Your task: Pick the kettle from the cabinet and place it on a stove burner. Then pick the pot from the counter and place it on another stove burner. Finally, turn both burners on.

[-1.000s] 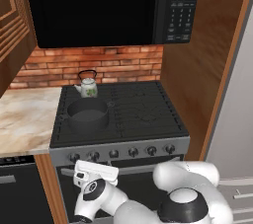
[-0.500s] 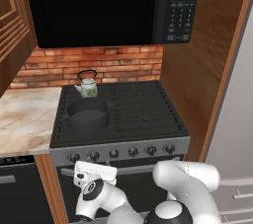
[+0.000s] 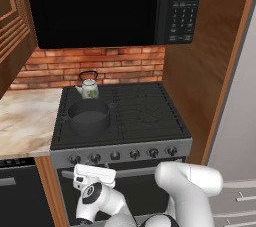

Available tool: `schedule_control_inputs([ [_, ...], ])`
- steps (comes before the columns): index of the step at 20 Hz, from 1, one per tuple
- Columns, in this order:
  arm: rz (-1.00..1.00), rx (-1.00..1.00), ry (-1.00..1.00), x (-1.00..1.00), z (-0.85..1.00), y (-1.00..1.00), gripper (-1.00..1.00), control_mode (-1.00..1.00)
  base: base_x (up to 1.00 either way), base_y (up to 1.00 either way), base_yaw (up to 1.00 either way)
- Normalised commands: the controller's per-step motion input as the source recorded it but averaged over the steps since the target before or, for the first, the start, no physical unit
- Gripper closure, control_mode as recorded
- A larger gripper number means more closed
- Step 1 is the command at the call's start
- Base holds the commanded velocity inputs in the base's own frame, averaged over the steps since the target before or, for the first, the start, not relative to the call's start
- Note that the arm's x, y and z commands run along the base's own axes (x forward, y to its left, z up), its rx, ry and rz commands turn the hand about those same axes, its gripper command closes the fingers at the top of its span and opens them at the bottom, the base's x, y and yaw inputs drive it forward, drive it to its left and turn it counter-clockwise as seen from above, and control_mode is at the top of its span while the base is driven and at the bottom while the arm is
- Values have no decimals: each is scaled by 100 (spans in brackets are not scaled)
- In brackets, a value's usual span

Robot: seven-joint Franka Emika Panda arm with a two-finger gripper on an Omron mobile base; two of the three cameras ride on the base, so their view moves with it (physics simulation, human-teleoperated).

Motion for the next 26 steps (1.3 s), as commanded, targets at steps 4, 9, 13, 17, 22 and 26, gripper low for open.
schedule_control_inputs([
  [4, 1, 0, -2, 13, -10, 0, -100, -100, 0, 0, 0],
  [9, 1, 0, -1, 19, -2, 0, -100, -100, 0, 0, 0],
  [13, 1, 0, 0, 18, -4, 0, -100, -100, 0, 0, 0],
  [17, 1, 0, 0, 15, -9, 0, -100, -100, 0, 0, 0],
  [22, 1, 0, 0, 13, -16, 2, -100, -100, 0, 0, 0],
  [26, 1, 0, 0, 11, -16, 3, -100, -100, 0, 0, 0],
])
